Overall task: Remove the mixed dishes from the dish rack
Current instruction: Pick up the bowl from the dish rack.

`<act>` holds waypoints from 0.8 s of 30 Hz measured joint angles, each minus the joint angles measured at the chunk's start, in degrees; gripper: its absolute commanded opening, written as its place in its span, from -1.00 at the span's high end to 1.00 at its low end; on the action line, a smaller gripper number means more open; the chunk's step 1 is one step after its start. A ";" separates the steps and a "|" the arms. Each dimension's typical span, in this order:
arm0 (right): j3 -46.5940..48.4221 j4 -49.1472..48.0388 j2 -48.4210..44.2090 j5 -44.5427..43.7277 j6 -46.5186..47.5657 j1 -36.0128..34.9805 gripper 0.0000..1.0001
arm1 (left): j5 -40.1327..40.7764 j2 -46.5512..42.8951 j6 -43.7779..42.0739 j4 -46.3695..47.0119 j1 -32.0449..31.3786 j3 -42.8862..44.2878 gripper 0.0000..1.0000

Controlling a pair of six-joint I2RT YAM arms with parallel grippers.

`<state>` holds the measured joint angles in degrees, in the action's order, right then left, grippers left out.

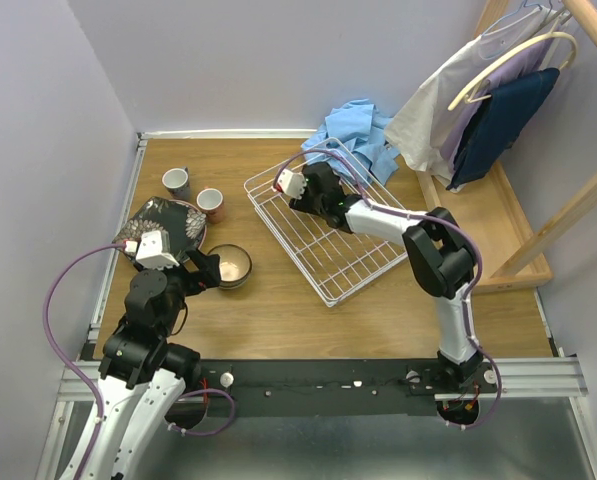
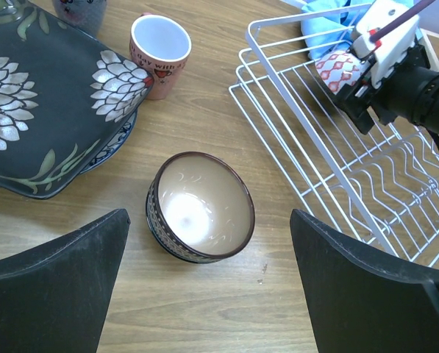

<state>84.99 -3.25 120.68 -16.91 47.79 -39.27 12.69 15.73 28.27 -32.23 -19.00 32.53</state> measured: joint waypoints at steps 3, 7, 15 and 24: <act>0.00 1.68 -1.44 1.18 -3.58 0.02 0.15 | 0.02 -0.22 0.02 0.00 0.17 -0.09 -0.98; 0.00 4.48 -4.37 3.39 -10.25 0.00 0.18 | 0.00 -0.26 0.02 0.02 0.20 -0.17 -0.98; 0.04 8.59 -10.14 6.29 -23.06 0.02 0.18 | -1.92 -0.15 0.04 1.33 0.20 -0.26 -0.98; -0.39 12.37 -16.33 10.69 -39.32 1.36 0.19 | -6.91 4.61 2.89 6.91 0.20 -1.77 -0.98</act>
<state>84.60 9.13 104.36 -6.22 8.47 -37.91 5.78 20.34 31.16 -25.32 -18.81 30.76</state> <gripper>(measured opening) 0.757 0.988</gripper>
